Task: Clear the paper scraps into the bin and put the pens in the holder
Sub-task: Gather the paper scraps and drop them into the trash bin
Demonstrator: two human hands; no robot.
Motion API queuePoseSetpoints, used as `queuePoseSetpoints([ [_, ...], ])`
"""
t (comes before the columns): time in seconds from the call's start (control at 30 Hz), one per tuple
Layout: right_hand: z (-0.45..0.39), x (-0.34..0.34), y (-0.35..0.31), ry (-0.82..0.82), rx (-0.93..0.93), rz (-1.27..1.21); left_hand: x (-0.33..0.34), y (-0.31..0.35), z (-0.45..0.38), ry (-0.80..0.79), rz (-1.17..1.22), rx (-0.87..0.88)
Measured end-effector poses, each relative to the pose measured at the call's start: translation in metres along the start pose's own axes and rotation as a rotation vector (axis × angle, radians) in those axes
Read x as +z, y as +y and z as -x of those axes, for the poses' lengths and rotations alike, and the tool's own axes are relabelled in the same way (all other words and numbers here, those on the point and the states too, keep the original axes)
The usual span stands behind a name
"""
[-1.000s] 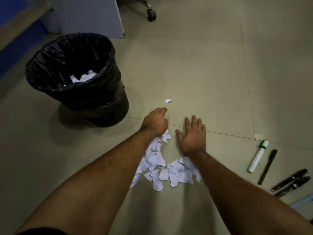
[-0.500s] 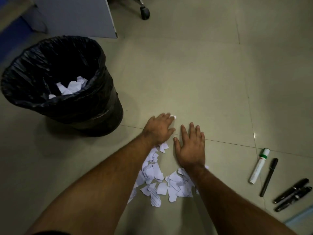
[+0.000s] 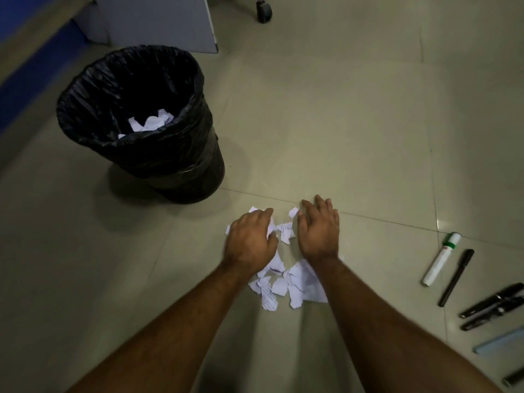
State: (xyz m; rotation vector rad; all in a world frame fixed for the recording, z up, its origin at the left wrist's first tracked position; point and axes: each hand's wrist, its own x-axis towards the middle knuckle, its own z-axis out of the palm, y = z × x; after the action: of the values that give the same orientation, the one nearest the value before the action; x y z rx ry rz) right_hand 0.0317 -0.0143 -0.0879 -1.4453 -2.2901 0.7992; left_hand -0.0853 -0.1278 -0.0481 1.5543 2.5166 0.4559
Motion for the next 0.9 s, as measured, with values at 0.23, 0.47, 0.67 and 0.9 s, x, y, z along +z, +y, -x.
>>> queuePoseSetpoints([
  [0.23, 0.067, -0.019, 0.002, 0.09, 0.122, 0.105, -0.007, 0.025, 0.044, -0.223, -0.008, -0.779],
  [0.47, 0.111, -0.032, 0.003, -0.195, 0.083, -0.13, -0.007, 0.064, 0.04, -0.237, 0.211, -0.587],
  [0.67, 0.122, -0.053, 0.019, -0.151, -0.021, 0.104, -0.036, 0.04, 0.046, -0.413, -0.076, -0.401],
  [0.9, 0.133, -0.046, 0.014, -0.301, -0.134, 0.386, -0.018, 0.041, 0.072, -0.721, -0.366, -0.223],
])
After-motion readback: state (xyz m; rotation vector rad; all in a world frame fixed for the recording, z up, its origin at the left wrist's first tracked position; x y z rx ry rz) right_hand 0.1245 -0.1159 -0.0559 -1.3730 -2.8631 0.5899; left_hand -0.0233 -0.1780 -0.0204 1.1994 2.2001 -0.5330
